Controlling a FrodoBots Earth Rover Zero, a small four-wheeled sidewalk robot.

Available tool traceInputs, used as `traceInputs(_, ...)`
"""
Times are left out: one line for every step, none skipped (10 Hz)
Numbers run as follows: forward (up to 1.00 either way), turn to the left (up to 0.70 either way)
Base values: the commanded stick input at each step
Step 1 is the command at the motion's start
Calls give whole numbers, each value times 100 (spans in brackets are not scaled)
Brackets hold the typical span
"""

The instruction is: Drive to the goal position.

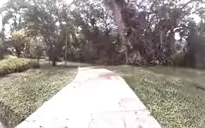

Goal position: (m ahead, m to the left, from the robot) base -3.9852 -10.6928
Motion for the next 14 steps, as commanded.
traceInputs(50,0)
traceInputs(50,0)
traceInputs(50,0)
traceInputs(11,0)
traceInputs(0,0)
traceInputs(0,-29)
traceInputs(0,-50)
traceInputs(0,-50)
traceInputs(0,-50)
traceInputs(0,-50)
traceInputs(0,-50)
traceInputs(0,-50)
traceInputs(0,-50)
traceInputs(0,-50)
